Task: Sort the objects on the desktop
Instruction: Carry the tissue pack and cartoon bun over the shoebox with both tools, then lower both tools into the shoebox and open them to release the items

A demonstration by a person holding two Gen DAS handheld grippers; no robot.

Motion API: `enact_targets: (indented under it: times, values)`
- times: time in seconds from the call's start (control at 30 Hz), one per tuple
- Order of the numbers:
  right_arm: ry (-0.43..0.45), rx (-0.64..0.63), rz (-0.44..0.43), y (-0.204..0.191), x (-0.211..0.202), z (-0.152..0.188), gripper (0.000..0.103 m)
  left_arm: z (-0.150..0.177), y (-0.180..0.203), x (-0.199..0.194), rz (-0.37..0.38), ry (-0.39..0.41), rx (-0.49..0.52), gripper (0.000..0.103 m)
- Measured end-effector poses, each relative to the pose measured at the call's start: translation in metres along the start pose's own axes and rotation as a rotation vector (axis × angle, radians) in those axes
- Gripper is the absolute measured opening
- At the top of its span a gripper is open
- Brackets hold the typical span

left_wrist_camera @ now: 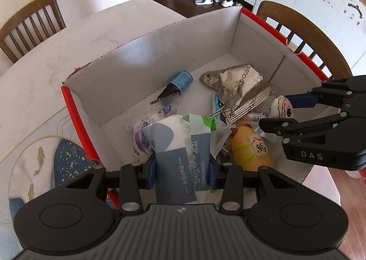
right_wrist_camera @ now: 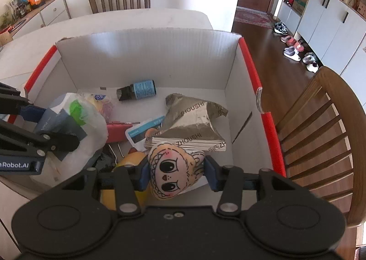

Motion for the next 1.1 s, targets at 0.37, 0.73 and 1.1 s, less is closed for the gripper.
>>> enact_targets:
  times: [0.37,0.73,1.1]
  values:
    - [-0.048,0.004,0.005,0.008,0.016,0.002,0.049,-0.006,-0.001,0.011,0.035,-0.013,0.014,0.054]
    - [-0.022,0.017,-0.020,0.011,0.008,0.005,0.059,-0.005,0.002,0.007,0.057,-0.001,0.027,0.071]
    - [0.048,0.036,-0.052,0.011,-0.026,0.004,0.063,-0.001,-0.013,-0.013,0.090,0.046,-0.022,0.073]
Point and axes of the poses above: each gripper's, at about its wrist camera, not at the fingertips, and x roughly the way its jaws point, y to its right, z to its underside, the point moved 2 cm from there along x, roughly the way its jaws point, and after that the axes turned 4 degrees about -y, right-handed, at the moved point
